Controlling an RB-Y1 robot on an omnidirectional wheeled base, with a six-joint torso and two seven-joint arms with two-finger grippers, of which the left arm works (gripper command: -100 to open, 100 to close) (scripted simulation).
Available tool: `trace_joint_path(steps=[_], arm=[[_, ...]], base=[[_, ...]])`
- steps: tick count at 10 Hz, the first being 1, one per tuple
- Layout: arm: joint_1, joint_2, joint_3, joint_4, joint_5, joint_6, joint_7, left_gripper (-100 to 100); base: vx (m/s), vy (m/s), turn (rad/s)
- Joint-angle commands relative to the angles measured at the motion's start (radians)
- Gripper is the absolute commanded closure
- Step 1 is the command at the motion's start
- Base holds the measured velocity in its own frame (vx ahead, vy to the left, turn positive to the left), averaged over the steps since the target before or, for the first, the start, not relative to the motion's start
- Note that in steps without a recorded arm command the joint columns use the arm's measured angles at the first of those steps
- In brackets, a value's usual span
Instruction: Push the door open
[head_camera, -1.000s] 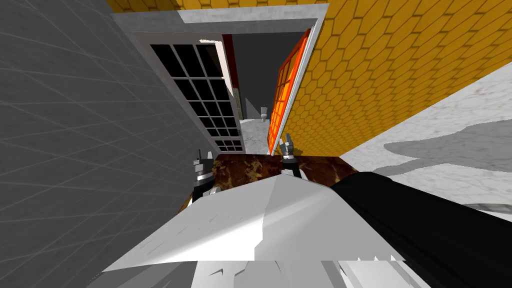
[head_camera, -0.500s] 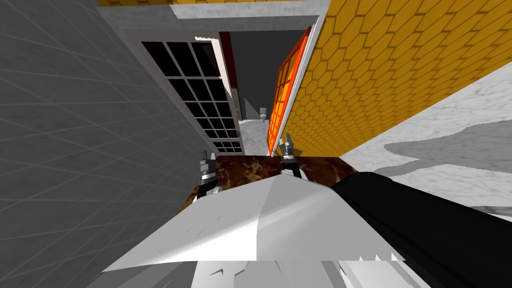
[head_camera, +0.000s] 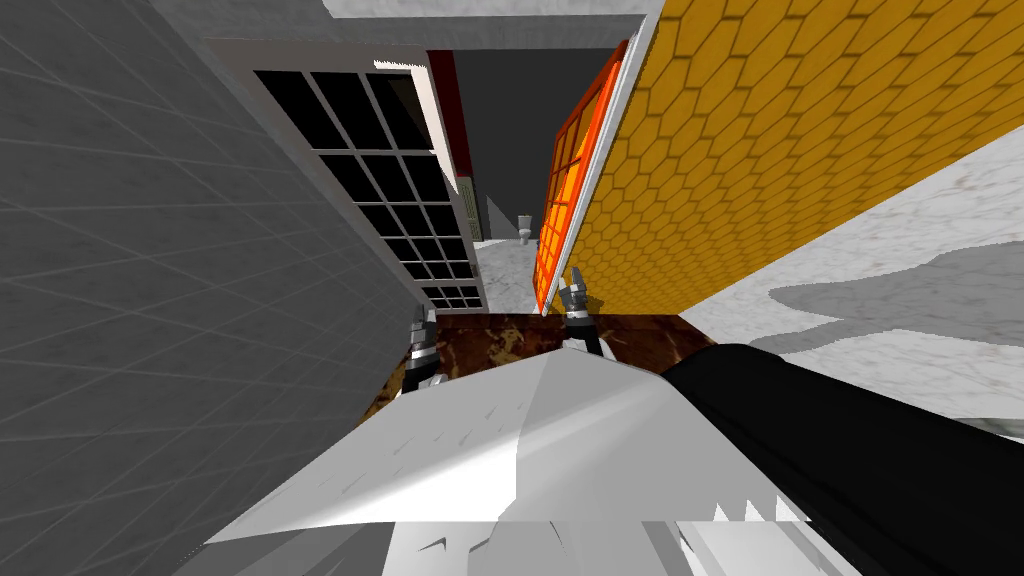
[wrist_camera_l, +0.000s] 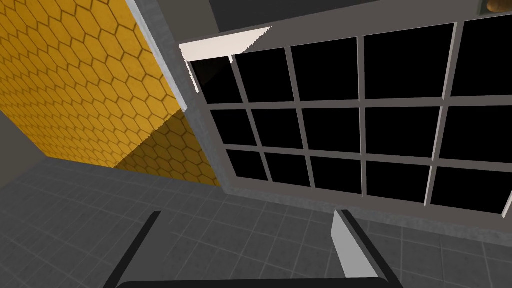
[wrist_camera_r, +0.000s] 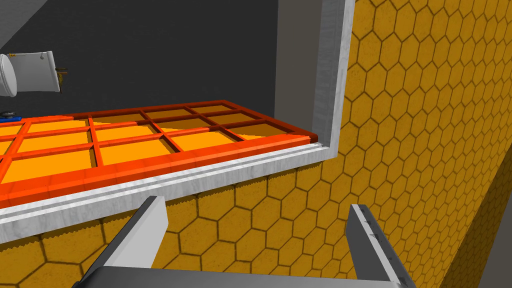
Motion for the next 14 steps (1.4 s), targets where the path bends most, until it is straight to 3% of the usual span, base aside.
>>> trace_joint_path(steps=[1,14], arm=[[-0.014,0.011,-0.009,0.045,0.008,-0.017,-0.033,-100],[-0.124,0.100,-0.089,0.402,0.070,-0.147,-0.304,-100]], base=[[0.095,-0.031,-0.029],[0.100,-0.019,-0.034]])
